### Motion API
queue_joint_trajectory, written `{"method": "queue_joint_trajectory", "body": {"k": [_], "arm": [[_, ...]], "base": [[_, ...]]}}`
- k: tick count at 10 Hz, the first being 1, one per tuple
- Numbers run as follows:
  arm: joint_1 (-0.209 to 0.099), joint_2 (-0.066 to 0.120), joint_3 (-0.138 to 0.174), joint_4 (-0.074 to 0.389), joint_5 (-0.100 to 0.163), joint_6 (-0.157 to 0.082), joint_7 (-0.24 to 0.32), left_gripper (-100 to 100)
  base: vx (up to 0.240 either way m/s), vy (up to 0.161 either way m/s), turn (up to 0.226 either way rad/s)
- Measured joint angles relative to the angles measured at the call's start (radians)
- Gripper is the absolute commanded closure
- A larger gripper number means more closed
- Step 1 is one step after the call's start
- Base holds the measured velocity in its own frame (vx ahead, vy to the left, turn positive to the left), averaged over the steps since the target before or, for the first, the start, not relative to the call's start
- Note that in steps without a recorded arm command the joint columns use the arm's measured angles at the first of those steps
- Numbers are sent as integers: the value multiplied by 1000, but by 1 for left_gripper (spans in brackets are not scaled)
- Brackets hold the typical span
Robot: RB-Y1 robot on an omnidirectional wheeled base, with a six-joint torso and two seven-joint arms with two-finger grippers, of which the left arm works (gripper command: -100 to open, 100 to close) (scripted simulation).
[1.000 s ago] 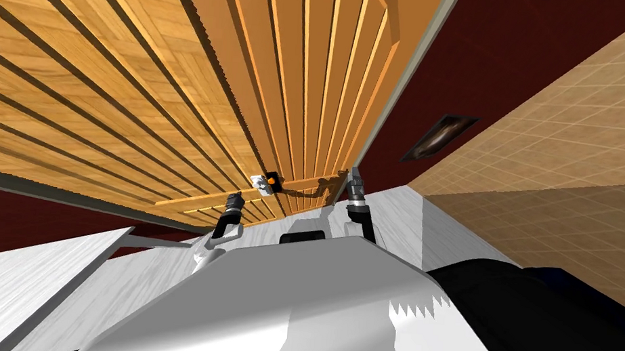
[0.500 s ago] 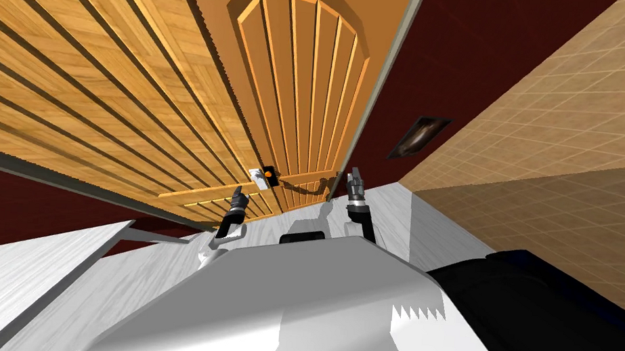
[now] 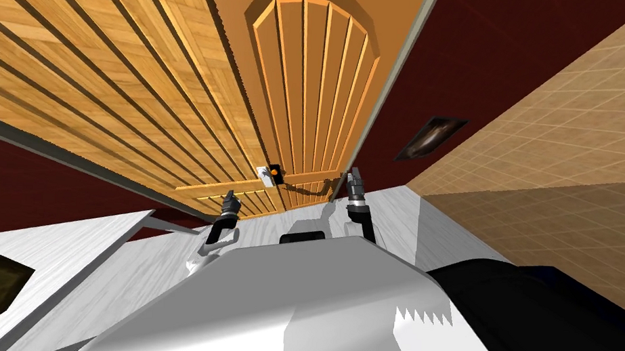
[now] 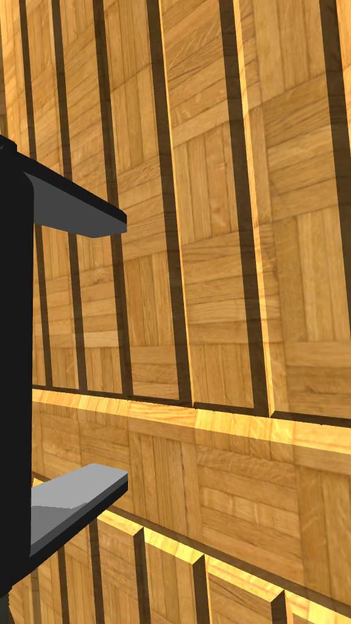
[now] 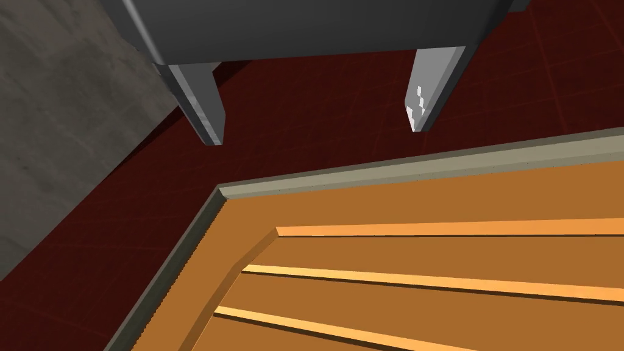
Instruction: Pull the door open
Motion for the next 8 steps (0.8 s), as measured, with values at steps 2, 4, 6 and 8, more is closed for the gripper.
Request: {"method": "queue_joint_trajectory", "body": {"k": [2, 4, 6, 8], "arm": [[0, 3, 17, 14, 1, -3, -2, -100], [-12, -7, 13, 8, -2, 1, -7, -100], [-32, -19, -2, -1, -5, 4, -9, -100], [-56, -31, -26, -1, -9, -5, -9, -100]], "base": [[167, 29, -37], [186, 29, -95], [196, -42, -154], [149, -86, -87]]}}
